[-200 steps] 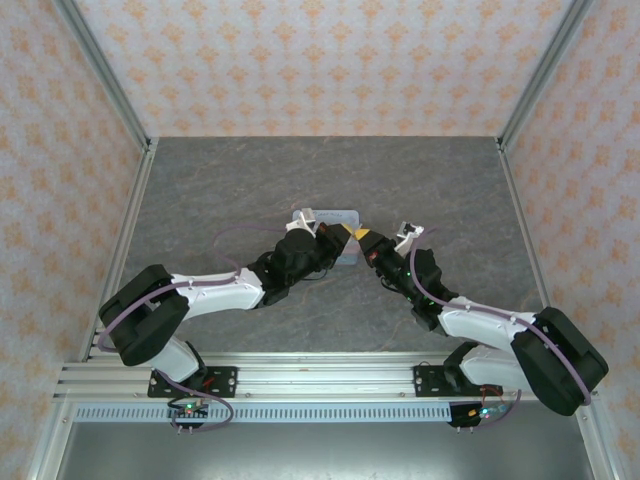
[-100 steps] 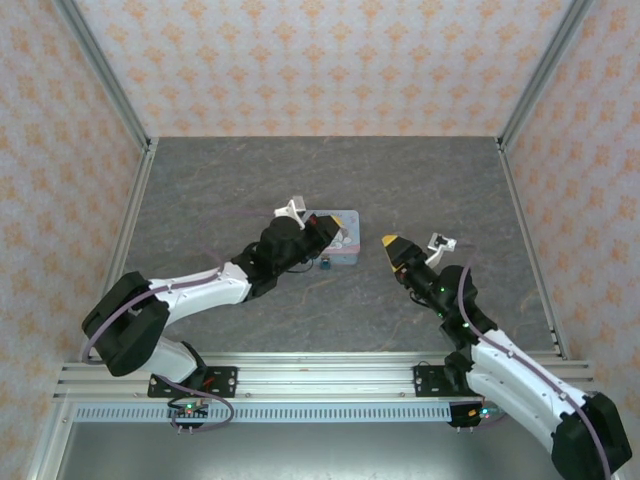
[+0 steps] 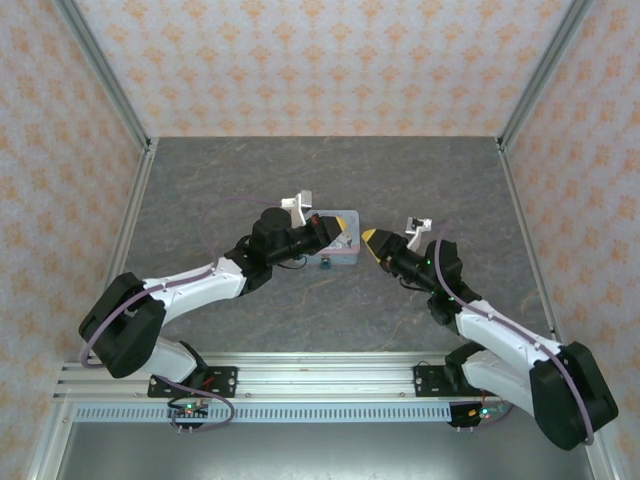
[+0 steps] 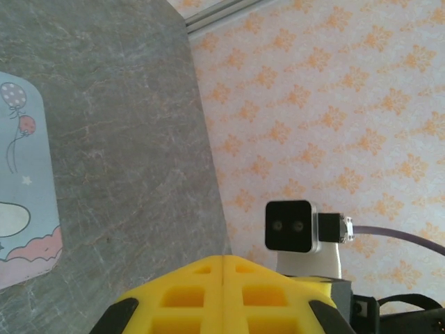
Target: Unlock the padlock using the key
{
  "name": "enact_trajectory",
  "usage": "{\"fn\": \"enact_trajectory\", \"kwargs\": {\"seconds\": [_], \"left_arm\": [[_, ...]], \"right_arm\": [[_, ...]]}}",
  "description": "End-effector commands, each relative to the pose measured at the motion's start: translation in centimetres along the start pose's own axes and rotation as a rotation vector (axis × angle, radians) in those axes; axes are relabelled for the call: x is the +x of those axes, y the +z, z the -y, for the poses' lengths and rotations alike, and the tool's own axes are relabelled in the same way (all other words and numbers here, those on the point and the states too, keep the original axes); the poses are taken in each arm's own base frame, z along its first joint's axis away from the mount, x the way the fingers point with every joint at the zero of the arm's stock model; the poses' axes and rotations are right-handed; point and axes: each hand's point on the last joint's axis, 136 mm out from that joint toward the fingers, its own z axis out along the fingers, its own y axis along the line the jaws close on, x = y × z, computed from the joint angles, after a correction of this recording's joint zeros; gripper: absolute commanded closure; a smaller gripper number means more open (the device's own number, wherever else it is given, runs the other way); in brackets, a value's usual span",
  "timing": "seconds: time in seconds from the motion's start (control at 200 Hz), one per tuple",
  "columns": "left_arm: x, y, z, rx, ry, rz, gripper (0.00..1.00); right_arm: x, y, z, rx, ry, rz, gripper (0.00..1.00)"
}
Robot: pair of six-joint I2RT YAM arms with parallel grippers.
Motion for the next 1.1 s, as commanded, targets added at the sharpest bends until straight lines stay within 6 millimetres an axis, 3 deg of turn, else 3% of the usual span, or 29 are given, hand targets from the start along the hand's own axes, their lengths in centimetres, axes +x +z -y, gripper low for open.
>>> {"fn": "enact_trajectory", "kwargs": {"seconds": [0.0, 0.23, 0.41, 0.556, 0.966, 1.096], "left_arm": [[-0.6, 0.2, 1.7, 0.079, 0.007, 0.009, 1.0], [-0.8, 0.6, 1.6, 0.099, -0.03, 0.024, 1.0], [-1.0, 0.7, 1.4, 0.096, -0.039, 0.037, 1.0], [-1.0, 0.7, 1.3, 0.096, -0.043, 0.042, 1.0], [-1.1, 0.7, 1.0, 0.093, -0.052, 0.054, 1.0], [-1.2, 0.6, 0.9, 0.09, -0.054, 0.059, 1.0]], "right_arm": [[-1.0, 0.5, -3.8, -0.147, -0.012, 0.018, 0.6], [-0.6, 2.2, -5.2, -0.191, -0.003, 0.006, 0.59], [0.1, 2.7, -5.2, -0.195, 0.003, -0.004, 0.6], [0.2, 2.8, -5.0, -0.191, 0.006, 0.002, 0.65], [-0.1, 2.7, -4.6, -0.184, 0.013, 0.027, 0.92], [0.1, 2.6, -4.4, -0.183, 0.017, 0.022, 0.87]]}}
